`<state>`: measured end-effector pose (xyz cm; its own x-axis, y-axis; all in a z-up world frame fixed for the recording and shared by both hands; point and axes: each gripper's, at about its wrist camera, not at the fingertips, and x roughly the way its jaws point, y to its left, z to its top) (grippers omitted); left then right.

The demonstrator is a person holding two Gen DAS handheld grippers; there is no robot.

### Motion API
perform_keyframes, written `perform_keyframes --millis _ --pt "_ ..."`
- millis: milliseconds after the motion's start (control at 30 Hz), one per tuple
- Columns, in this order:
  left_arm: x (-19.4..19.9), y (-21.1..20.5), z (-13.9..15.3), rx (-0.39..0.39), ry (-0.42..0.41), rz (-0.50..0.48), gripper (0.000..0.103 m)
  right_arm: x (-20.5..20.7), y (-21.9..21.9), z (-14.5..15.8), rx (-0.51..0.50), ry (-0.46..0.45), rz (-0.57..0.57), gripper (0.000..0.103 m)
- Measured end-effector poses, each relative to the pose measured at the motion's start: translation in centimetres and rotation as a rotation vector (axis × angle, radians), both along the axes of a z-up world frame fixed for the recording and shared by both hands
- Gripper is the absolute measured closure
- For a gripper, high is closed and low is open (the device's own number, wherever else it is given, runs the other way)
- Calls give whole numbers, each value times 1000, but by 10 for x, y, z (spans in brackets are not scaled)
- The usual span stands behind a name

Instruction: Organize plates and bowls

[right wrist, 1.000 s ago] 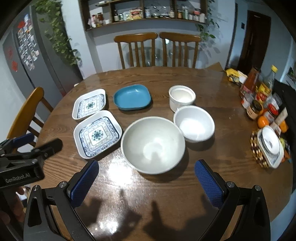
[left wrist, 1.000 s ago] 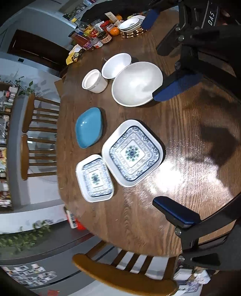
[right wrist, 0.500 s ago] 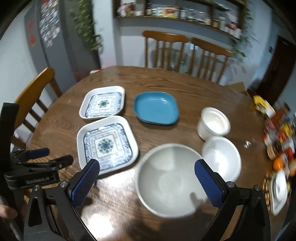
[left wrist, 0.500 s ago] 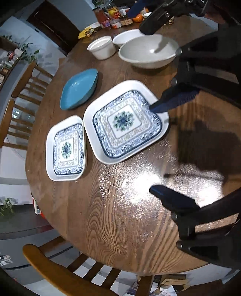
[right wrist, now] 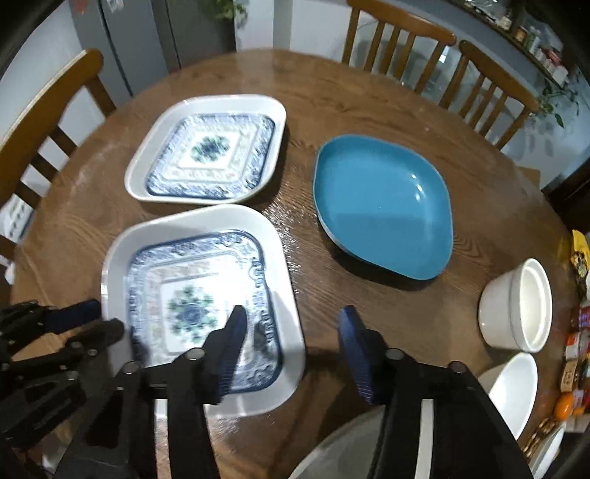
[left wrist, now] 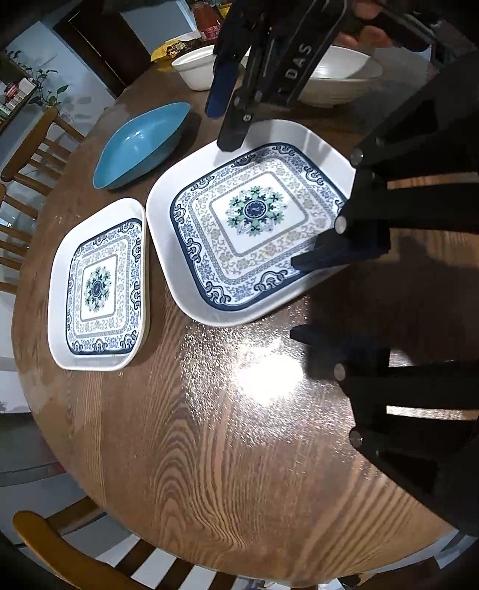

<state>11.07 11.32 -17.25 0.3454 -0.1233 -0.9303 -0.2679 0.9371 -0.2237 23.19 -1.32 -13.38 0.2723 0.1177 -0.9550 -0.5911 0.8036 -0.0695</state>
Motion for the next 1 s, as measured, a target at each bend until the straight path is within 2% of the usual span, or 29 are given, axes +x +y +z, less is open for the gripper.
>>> perform_keyframes --millis 67,133,167,333,600,667,833,933,967,1000 --pt "4 2 -2 -9 -7 -9 87 2 1 -5 1 31 17 68" --pt "8 1 -2 1 -8 -26 89 2 3 -10 -13 47 29 87" --pt "11 1 -2 9 -10 -31 90 1 3 -11 -27 44 29 90" --pt "7 13 1 3 -1 -30 94 -11 -1 -6 5 83 -39 93" --pt "-33 30 23 76 -12 -116 94 -91 -12 18 109 147 -61 94" --pt "-43 25 21 83 -2 -142 94 -109 -17 14 118 154 -81 94" --pt "-54 7 5 71 16 -176 94 -124 -38 -4 148 202 -152 94" --pt "-55 3 1 92 9 -176 93 -125 -38 -4 119 154 -151 94" --pt "-55 4 1 58 50 -167 93 -126 -38 -3 114 133 -152 94" --pt "-56 6 3 53 43 -157 92 -125 -39 -2 114 117 -156 94"
